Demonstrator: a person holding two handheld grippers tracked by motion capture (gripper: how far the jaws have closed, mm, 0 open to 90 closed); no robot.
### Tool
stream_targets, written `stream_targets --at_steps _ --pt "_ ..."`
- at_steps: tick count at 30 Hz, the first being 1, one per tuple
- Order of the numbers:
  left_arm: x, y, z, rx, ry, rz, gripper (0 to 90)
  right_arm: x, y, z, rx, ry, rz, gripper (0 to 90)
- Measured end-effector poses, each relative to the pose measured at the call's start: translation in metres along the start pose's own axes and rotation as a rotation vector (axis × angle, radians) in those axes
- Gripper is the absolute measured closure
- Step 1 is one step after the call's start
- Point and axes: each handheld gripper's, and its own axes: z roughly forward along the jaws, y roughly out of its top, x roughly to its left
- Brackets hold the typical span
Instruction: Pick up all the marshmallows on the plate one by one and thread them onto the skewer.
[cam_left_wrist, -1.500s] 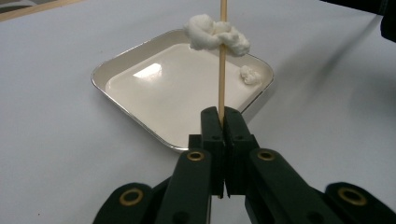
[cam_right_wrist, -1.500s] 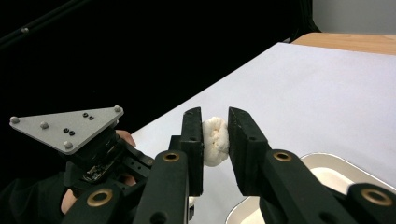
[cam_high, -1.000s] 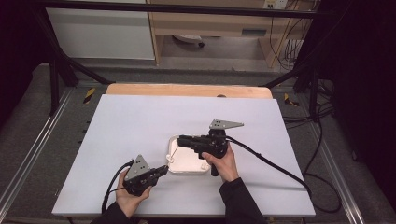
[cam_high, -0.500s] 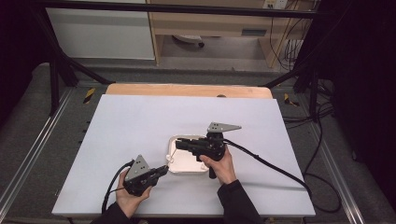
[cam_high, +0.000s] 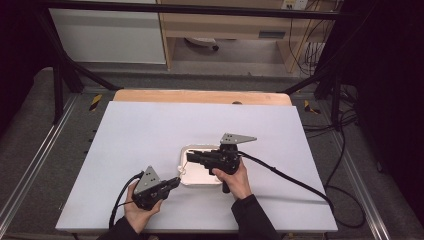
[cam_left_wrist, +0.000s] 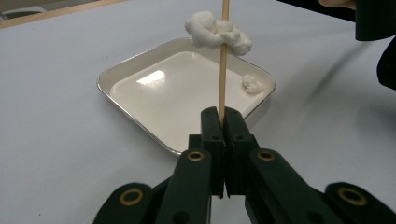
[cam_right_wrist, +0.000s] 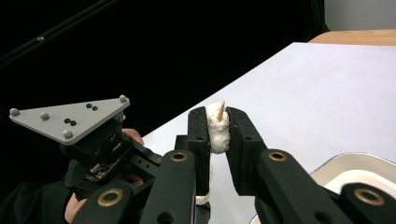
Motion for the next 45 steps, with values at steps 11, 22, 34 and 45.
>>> stream_targets --at_steps 11,22,34,45 --pt "0.0 0.0 0.0 -0.013 -0.002 0.003 88.8 0.0 -0.006 0.003 0.011 0.0 0.004 81.0" --pt "0.002 0.003 0.002 -0.015 0.007 0.024 88.8 0.001 -0.016 0.013 0.066 -0.01 0.006 70.1" --pt "0.007 -0.001 0.0 -0.014 -0.004 0.006 88.7 0.006 0.002 -0.017 0.1 -0.18 -0.124 26.1" --pt "0.009 -0.002 0.0 0.008 -0.004 -0.012 88.6 -0.016 -0.016 -0.039 0.269 -0.334 -0.198 13.3"
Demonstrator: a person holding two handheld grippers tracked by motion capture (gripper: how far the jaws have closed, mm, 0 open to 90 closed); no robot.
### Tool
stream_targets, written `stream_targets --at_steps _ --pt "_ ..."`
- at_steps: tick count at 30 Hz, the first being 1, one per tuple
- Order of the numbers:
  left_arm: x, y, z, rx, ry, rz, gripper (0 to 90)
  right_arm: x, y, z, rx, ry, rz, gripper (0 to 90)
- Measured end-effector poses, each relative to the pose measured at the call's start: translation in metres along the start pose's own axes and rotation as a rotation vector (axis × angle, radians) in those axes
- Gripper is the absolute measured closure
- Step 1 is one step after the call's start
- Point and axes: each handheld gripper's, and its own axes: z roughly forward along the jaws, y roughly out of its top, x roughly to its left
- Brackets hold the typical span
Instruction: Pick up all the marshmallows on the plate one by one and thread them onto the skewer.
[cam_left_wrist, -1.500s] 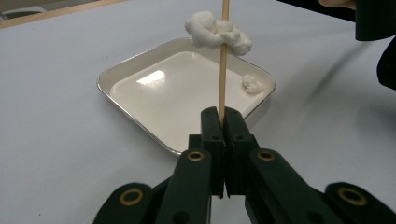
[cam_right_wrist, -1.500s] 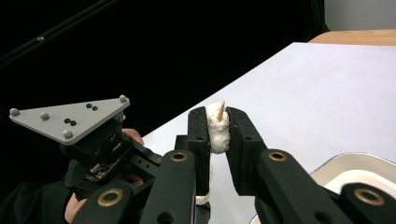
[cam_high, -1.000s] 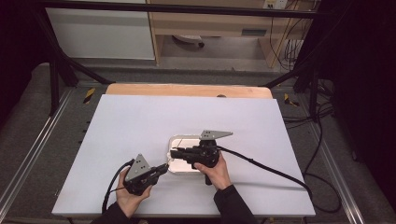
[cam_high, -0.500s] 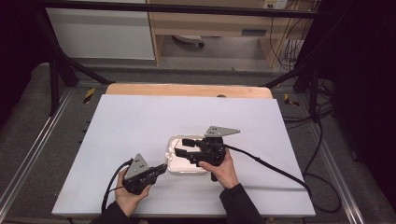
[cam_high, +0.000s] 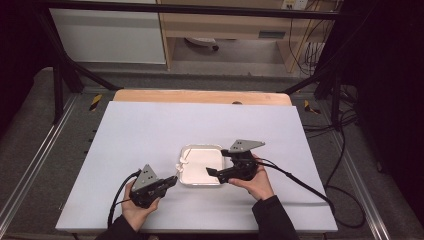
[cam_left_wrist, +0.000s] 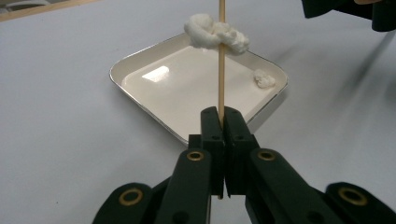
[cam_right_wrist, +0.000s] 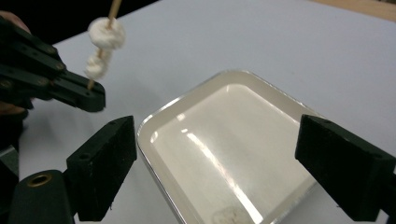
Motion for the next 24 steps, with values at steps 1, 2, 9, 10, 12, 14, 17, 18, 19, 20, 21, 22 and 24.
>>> stream_targets --at_steps 1,2,9,10,12,14,17,18,19,20,21,22,24 --pt "0.0 0.0 0.0 0.0 0.0 -0.002 88.6 -0.002 -0.002 0.0 0.015 -0.007 -0.001 13.6" --pt "0.0 0.0 0.0 0.001 0.0 -0.004 88.6 -0.003 -0.004 0.001 0.035 -0.017 -0.003 14.1" --pt "0.001 -0.001 -0.001 0.018 0.013 -0.011 88.5 -0.008 -0.015 0.01 0.144 -0.035 -0.045 30.2" --pt "0.001 -0.001 -0.001 0.018 0.013 -0.01 88.6 -0.008 -0.017 0.012 0.16 -0.039 -0.056 32.2" --pt "0.001 -0.001 0.0 0.02 0.013 -0.01 88.6 -0.008 -0.02 0.015 0.188 -0.036 -0.075 35.9" --pt "0.001 -0.001 0.0 0.021 0.012 -0.011 88.6 -0.007 -0.022 0.018 0.208 -0.04 -0.096 38.9" --pt "0.001 -0.001 0.0 0.022 0.011 -0.01 88.6 -0.008 -0.025 0.022 0.231 -0.045 -0.121 45.2" --pt "0.001 -0.001 0.0 0.022 0.011 -0.01 88.6 -0.007 -0.026 0.023 0.235 -0.042 -0.122 46.6" --pt "0.001 -0.001 0.0 0.022 0.011 -0.01 88.5 -0.007 -0.027 0.024 0.241 -0.04 -0.13 48.9" --pt "0.001 -0.001 0.0 0.024 0.01 -0.008 88.5 -0.007 -0.028 0.025 0.25 -0.04 -0.142 50.2" --pt "0.002 -0.001 0.0 0.024 0.01 -0.008 88.6 -0.007 -0.028 0.026 0.252 -0.04 -0.146 51.3" --pt "0.001 -0.001 0.0 0.024 0.009 -0.009 88.6 -0.008 -0.029 0.026 0.261 -0.038 -0.151 52.4" --pt "0.001 -0.001 0.0 0.024 0.01 -0.008 88.6 -0.008 -0.03 0.028 0.267 -0.043 -0.159 54.8"
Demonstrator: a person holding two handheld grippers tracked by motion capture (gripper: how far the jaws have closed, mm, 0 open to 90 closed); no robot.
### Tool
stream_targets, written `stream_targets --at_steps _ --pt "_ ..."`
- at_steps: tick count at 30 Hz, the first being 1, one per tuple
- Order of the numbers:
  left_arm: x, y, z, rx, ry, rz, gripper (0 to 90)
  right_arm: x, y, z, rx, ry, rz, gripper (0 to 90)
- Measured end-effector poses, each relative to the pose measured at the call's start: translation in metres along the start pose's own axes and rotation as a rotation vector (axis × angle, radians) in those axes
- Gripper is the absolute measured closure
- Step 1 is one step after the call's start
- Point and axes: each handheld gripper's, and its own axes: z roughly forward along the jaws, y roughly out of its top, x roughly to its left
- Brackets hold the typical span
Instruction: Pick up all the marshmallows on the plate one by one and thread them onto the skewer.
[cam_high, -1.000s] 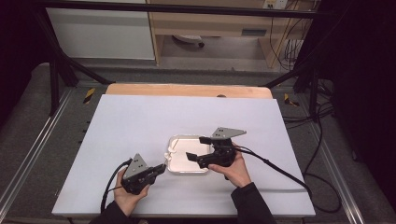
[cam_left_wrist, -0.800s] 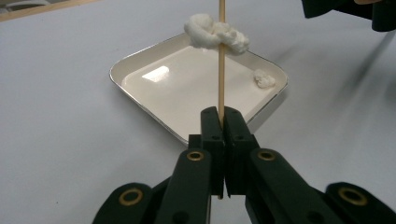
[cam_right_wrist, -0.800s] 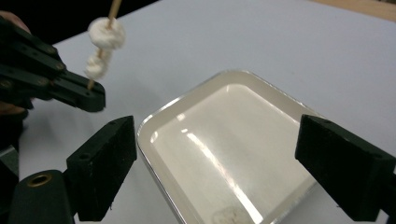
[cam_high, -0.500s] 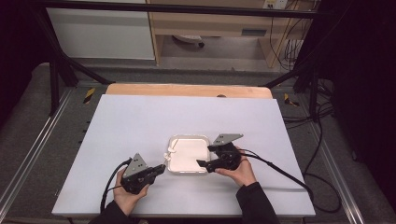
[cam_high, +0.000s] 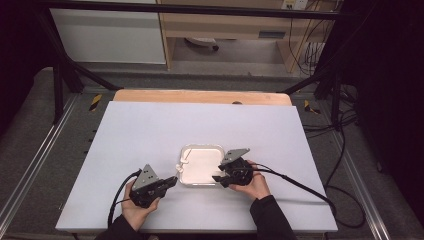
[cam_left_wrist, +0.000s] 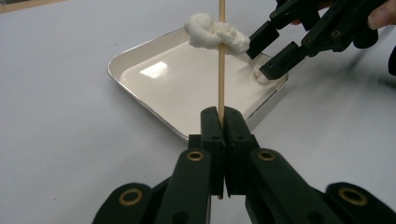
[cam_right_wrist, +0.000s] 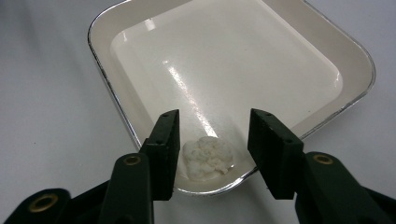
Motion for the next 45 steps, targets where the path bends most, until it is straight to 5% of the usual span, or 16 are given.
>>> stream_targets --at_steps 24,45 --pt "0.0 0.001 0.0 -0.001 -0.003 0.001 88.6 0.001 -0.002 0.005 0.034 0.019 0.009 74.0" --pt "-0.002 0.001 0.001 -0.001 -0.011 0.008 88.6 -0.007 0.017 -0.034 -0.197 0.078 0.114 76.1"
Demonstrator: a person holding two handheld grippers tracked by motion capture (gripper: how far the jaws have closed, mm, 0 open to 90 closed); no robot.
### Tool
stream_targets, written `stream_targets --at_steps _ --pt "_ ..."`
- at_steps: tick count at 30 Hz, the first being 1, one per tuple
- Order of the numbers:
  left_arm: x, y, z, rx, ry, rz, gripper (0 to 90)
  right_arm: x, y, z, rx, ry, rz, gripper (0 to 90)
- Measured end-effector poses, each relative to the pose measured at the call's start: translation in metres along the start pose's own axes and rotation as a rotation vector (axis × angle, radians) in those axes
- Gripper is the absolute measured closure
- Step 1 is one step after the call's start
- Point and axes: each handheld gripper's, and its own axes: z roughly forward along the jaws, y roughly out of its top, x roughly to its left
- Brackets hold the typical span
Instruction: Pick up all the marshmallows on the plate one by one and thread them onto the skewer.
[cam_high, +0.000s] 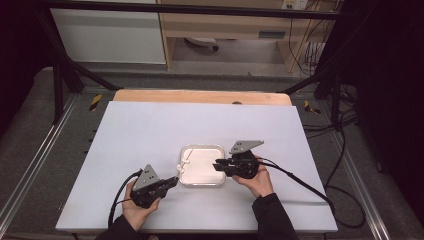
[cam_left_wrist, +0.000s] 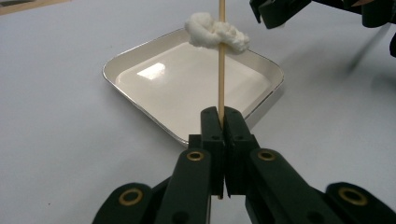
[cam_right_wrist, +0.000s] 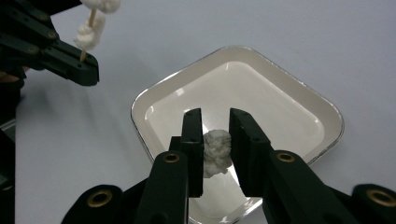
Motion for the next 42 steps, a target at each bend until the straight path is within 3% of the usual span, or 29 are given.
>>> stream_targets --at_steps 11,19,33,42 --pt "-0.001 0.0 0.0 -0.002 -0.006 0.004 88.6 -0.002 0.015 -0.025 -0.136 0.017 0.044 76.5" --pt "-0.002 0.0 0.0 -0.001 -0.01 0.008 88.6 0.001 0.027 -0.035 -0.204 0.044 0.055 76.6" --pt "-0.002 0.001 0.0 -0.008 -0.014 0.013 88.6 0.009 0.053 -0.035 -0.284 0.084 0.068 76.8" --pt "-0.003 0.001 0.0 -0.011 -0.015 0.018 88.6 0.01 0.063 -0.027 -0.326 0.108 0.111 76.8"
